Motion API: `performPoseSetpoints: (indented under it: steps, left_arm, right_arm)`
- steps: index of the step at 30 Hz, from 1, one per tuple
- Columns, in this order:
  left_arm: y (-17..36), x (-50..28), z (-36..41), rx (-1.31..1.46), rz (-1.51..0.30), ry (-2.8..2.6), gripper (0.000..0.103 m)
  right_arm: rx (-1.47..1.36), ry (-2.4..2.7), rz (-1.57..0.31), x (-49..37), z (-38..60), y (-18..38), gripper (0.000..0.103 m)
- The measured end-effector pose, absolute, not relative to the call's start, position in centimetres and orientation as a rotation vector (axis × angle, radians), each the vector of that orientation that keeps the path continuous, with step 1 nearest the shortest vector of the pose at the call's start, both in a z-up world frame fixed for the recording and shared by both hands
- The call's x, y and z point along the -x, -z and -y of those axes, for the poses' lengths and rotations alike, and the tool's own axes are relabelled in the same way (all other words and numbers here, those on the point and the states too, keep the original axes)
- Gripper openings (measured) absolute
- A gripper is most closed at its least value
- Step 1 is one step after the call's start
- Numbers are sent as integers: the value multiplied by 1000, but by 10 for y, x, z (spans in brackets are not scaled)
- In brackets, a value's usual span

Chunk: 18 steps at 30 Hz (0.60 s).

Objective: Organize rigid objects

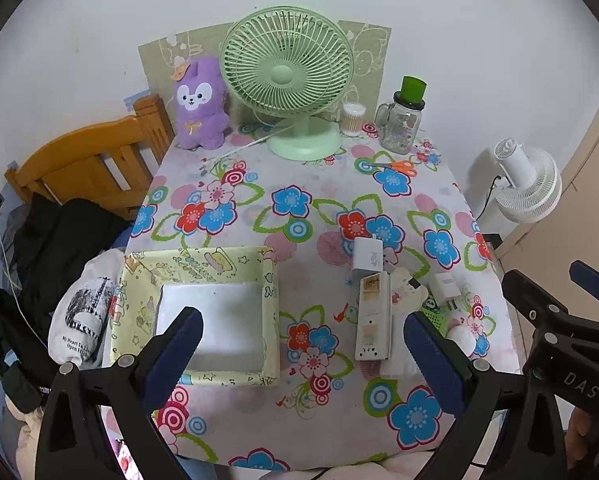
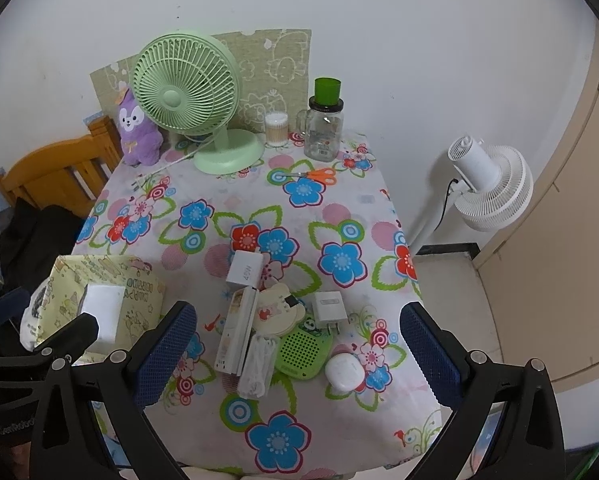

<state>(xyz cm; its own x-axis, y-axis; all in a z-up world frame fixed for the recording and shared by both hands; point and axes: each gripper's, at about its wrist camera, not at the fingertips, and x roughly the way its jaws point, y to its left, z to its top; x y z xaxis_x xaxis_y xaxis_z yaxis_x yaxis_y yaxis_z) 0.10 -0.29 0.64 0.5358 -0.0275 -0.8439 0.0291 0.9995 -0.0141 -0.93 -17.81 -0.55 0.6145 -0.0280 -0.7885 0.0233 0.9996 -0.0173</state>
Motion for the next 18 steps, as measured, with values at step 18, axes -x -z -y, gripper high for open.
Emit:
performPoseSetpoints:
  steps: [18]
  left_arm:
    - [-8,-3,2,13,-1011,37,101]
  right_arm:
    - [-1,31,-919,5,177,6,103]
